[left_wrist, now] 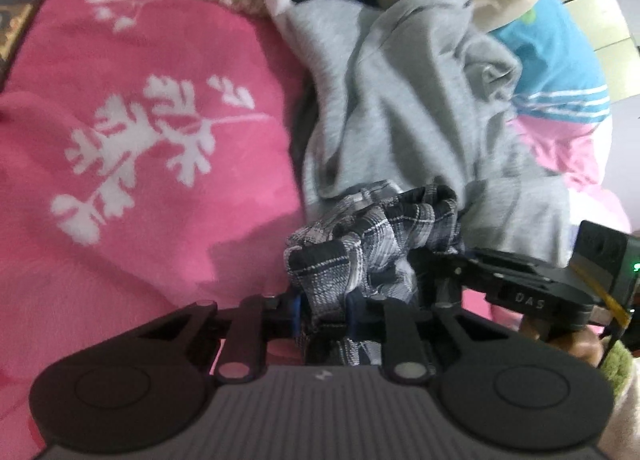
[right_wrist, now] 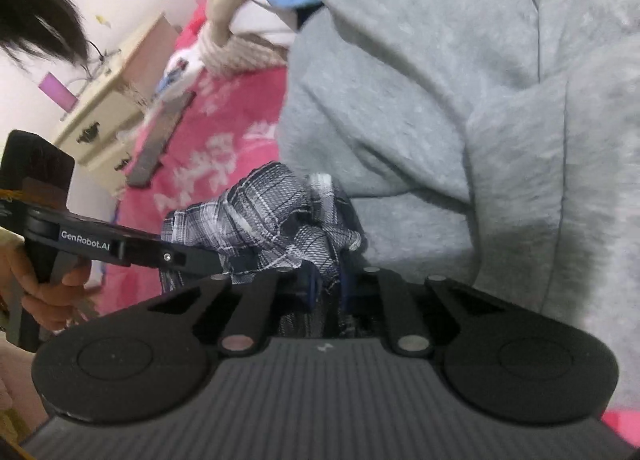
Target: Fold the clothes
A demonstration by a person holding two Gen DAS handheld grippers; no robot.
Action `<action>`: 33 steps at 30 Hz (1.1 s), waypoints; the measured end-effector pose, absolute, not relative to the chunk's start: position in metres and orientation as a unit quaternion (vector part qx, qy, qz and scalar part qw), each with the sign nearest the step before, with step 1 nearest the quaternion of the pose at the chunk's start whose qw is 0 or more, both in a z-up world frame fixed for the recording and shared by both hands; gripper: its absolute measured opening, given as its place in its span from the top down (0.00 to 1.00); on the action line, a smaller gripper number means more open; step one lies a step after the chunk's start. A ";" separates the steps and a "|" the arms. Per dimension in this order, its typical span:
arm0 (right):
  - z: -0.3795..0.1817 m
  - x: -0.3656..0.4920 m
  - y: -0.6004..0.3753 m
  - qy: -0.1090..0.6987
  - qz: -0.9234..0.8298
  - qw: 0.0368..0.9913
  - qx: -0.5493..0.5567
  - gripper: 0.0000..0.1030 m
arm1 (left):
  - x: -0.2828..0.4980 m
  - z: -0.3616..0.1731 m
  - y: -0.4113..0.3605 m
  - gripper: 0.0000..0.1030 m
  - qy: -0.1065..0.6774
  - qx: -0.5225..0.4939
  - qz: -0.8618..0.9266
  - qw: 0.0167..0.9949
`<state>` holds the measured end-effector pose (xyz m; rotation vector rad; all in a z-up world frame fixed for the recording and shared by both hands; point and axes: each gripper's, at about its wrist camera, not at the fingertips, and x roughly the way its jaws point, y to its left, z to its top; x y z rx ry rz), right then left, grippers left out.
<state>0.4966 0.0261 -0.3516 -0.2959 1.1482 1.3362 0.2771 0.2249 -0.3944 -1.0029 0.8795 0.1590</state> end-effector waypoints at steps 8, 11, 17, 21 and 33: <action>-0.329 0.464 0.059 0.502 0.625 0.585 -0.121 0.93 | 0.212 -0.357 0.255 0.81 0.407 -0.478 0.106 0.771; -0.331 0.446 0.088 0.495 0.656 0.557 -0.119 0.93 | 0.189 -0.349 0.279 0.81 0.409 -0.470 0.139 0.770; -0.356 0.413 0.156 0.477 0.701 0.513 -0.138 0.93 | 0.164 -0.375 0.320 0.81 0.434 -0.460 0.193 0.750; -0.387 0.401 0.182 0.483 0.683 0.513 -0.191 0.78 | 0.159 -0.409 0.326 0.75 0.458 -0.452 0.183 0.743; -0.335 0.445 0.096 0.504 0.597 0.620 -0.069 0.40 | 0.141 -0.371 0.330 0.47 0.473 -0.383 0.153 0.778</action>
